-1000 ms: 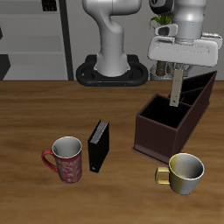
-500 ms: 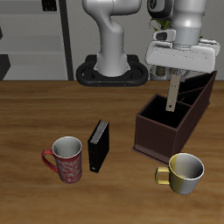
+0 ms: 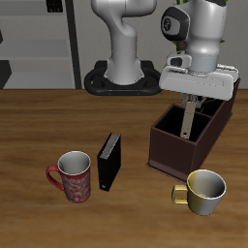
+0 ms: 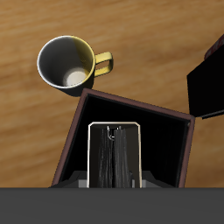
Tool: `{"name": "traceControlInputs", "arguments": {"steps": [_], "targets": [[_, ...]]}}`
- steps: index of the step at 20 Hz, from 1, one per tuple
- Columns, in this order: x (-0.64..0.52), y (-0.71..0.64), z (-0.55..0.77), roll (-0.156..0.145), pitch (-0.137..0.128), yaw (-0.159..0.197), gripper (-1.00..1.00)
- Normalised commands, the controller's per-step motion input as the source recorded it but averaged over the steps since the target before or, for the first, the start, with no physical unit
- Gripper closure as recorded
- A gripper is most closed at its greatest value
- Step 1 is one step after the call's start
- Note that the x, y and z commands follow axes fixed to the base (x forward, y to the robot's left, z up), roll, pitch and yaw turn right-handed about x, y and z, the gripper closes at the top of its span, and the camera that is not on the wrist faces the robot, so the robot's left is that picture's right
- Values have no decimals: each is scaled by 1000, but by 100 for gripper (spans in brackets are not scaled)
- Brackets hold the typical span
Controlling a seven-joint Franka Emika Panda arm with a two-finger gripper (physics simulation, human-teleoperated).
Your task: Place the yellow book into the left desk caddy's right compartment
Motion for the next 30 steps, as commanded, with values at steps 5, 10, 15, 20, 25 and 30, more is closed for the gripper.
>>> {"name": "traceControlInputs", "arguments": {"steps": [5,10,15,20,25,30], "targets": [[55,-25,-376,-8,37,15,100],[18,40,-296,-1,53,5,100],[57,32,-291,-4,38,18,100],[49,45,-98,21,16,45,-100],[-74,-26,159,-1,-15,-26,-100],[-74,24,162,16,-38,16,-100]]}}
